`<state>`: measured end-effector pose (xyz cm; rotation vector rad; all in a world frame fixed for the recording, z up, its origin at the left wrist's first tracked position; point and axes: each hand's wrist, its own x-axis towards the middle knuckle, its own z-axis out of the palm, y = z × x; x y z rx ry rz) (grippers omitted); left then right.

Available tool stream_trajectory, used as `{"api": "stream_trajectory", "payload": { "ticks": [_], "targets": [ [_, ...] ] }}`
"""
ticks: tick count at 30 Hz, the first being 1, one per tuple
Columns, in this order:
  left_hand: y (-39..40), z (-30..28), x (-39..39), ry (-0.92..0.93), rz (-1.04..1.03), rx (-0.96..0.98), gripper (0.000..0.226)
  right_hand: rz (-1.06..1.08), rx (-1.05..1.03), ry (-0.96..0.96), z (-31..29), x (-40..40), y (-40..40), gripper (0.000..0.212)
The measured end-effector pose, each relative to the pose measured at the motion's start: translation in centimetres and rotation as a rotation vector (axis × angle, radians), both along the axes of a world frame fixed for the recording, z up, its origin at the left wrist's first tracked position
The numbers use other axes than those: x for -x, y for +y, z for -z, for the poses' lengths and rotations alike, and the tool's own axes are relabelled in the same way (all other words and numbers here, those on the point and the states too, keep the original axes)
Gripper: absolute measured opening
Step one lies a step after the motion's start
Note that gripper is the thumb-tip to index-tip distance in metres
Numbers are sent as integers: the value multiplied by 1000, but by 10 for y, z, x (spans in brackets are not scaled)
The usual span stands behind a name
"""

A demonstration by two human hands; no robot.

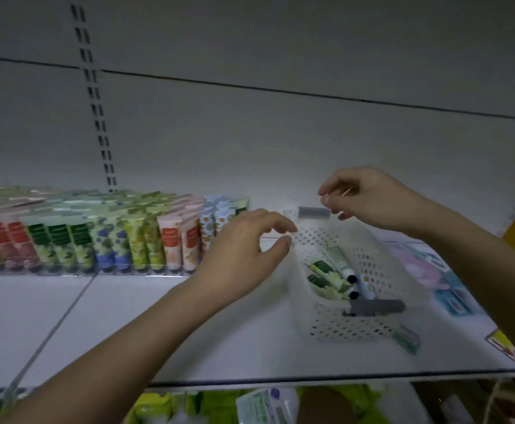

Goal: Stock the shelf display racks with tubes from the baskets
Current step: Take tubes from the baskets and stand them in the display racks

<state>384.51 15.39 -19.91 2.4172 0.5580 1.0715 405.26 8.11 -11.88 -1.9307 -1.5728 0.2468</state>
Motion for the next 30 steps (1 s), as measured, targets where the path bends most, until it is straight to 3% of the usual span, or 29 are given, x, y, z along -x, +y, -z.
{"api": "stream_trajectory", "payload": {
  "ticks": [5, 15, 18, 22, 25, 30],
  "targets": [
    [-1, -21, -51, 110, 95, 6, 15, 53, 50, 5, 15, -31, -34, 7],
    [-2, -7, -167, 667, 161, 81, 20, 166, -154, 212, 48, -69, -50, 23],
    [2, -1, -186, 770, 179, 193, 19, 142, -224, 290, 55, -79, -49, 30],
    [6, 5, -200, 842, 231, 460, 19, 82, -266, 346, 61, -91, -45, 30],
    [7, 3, -206, 866, 222, 538, 17, 21, -276, 382, 66, -94, -36, 27],
    [17, -22, -189, 681, 196, 616, 12, -71, -259, 398, 63, -90, -25, 28]
  ]
}}
